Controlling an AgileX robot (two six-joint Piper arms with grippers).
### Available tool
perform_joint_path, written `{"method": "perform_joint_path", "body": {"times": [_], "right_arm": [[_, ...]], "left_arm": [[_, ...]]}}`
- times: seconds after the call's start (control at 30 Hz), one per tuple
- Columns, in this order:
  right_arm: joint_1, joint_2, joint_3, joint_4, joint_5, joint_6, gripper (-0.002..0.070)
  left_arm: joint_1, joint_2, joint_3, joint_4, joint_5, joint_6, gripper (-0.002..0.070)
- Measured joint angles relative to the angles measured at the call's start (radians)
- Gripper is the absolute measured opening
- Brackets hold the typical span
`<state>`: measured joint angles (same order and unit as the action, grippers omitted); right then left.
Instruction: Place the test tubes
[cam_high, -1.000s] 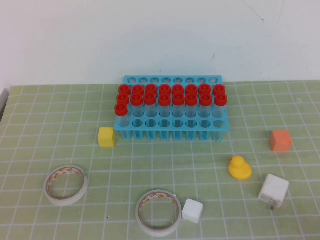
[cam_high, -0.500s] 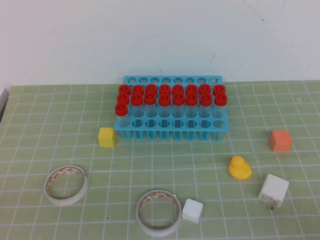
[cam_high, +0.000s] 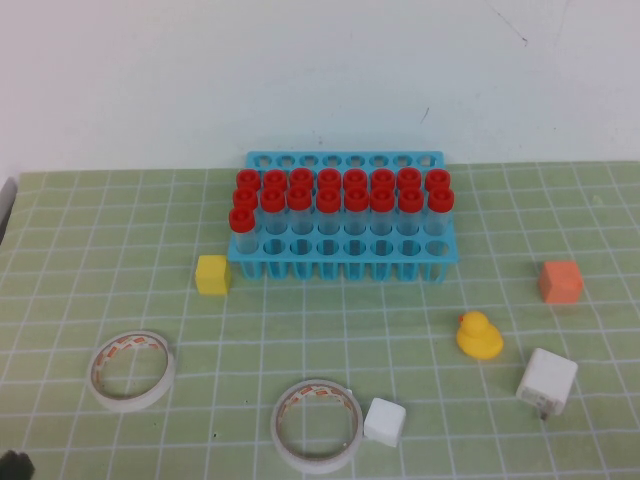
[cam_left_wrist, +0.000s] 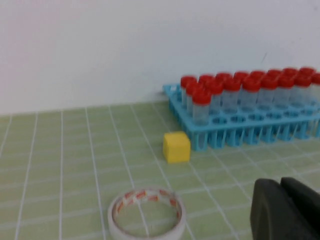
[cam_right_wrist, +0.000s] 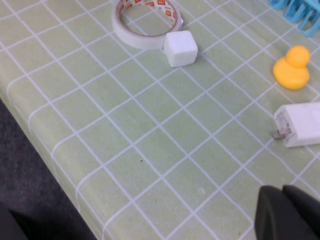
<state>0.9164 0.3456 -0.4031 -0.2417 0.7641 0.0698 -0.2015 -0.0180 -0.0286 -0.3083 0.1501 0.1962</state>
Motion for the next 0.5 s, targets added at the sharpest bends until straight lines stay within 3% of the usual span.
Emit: {"method": "perform_joint_path", "body": {"times": [0.1, 0.33, 0.5], "right_arm": [[0.0, 0.0, 0.0, 0.0, 0.0, 0.0, -0.0001], [0.0, 0.0, 0.0, 0.0, 0.0, 0.0, -0.0001], [0.0, 0.0, 0.0, 0.002, 0.0, 0.0, -0.0001]], "left_arm": [[0.0, 0.0, 0.047, -0.009, -0.026, 0.0, -0.0001], [0.0, 0.002, 0.047, 0.038, 0.142, 0.005, -0.0001], [0.0, 0.002, 0.047, 0.084, 0.162, 0.005, -0.0001]]}}
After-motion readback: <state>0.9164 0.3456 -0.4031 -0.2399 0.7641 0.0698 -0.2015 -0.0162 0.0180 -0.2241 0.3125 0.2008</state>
